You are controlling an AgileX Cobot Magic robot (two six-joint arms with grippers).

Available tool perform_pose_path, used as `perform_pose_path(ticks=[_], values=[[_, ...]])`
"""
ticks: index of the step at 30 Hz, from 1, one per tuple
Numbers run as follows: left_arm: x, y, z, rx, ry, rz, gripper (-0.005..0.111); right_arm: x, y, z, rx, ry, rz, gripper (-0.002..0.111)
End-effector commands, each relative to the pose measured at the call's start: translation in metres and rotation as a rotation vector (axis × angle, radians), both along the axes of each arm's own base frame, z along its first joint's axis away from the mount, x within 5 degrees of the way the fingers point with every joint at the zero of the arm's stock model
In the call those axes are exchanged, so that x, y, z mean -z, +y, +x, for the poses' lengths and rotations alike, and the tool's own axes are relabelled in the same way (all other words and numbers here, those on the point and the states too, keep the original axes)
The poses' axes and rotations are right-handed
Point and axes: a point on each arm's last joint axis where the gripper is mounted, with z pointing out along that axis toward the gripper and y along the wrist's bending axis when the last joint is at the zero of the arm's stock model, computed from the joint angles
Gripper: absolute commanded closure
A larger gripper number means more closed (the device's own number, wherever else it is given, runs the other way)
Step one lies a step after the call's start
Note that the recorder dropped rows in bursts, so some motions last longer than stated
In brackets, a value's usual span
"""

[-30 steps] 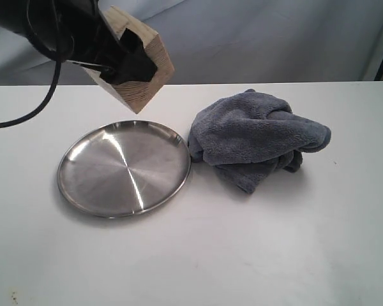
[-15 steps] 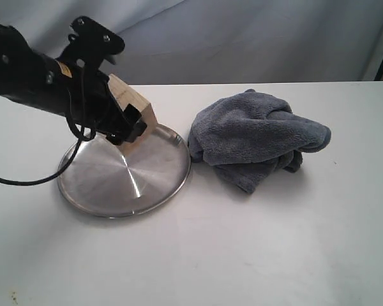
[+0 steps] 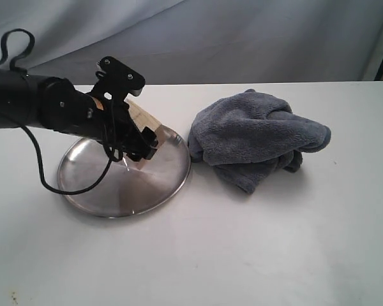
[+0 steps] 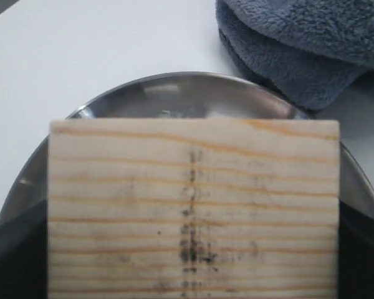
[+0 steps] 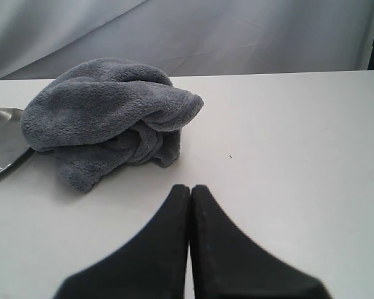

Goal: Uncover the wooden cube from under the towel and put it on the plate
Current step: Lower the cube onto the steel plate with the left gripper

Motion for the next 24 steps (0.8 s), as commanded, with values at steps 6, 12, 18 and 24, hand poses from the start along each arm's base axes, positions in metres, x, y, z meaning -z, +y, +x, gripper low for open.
perform_pose_path(ticks=[6,12,18,24], values=[[0.021,-0.002,0.013,-0.037,-0.061,-0.026,0.107,0.001,0.0,0.0,-0.001,-0.004,0.004,0.108],[0.025,0.012,0.019,-0.074,-0.045,-0.02,0.107,0.001,0.0,0.0,-0.001,-0.004,0.004,0.108],[0.026,0.029,0.024,-0.13,-0.02,-0.023,0.107,0.001,0.0,0.0,-0.001,-0.004,0.004,0.108],[0.027,0.031,0.025,-0.166,-0.006,-0.045,0.107,0.001,0.0,0.0,-0.001,-0.004,0.004,0.108]])
